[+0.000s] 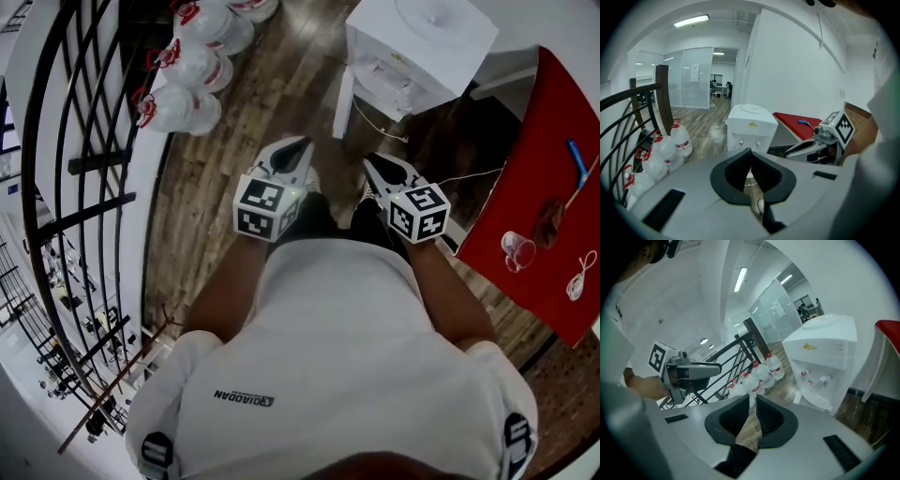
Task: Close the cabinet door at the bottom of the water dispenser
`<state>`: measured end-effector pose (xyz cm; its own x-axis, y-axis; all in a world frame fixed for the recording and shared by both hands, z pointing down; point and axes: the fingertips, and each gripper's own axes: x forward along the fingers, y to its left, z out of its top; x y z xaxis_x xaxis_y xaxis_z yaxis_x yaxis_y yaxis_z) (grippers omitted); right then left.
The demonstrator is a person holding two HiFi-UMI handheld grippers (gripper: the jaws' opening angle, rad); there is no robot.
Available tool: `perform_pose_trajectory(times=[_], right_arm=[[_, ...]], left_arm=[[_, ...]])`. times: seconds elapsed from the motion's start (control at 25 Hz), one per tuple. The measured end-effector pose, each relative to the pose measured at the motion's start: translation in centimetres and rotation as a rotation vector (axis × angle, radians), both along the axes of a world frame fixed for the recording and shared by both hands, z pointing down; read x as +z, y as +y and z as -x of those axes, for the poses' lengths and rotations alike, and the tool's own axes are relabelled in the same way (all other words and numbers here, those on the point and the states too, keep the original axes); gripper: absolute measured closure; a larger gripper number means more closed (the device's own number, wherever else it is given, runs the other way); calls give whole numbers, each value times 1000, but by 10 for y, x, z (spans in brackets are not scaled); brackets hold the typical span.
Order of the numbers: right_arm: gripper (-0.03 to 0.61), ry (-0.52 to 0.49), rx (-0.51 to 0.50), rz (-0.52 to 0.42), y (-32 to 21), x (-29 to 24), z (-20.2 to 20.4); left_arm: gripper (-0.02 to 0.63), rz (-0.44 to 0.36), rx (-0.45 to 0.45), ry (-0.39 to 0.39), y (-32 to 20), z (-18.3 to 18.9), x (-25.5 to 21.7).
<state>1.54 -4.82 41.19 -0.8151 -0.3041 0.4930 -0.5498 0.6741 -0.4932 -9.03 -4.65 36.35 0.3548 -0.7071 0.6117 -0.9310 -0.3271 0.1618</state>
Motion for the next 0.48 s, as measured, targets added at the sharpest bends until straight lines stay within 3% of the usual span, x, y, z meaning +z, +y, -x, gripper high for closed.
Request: perform_pose_trajectory(times=[0.12,0.24,0.48], right_arm=[[549,53,46,70,-1,38,26],[457,103,90,139,-5,88,54],[454,254,258,192,-20,223,82]], left_arm=[[617,42,32,19,-2,21,27],[617,75,71,68,-8,38,52],[617,119,137,88,-17,63,116]])
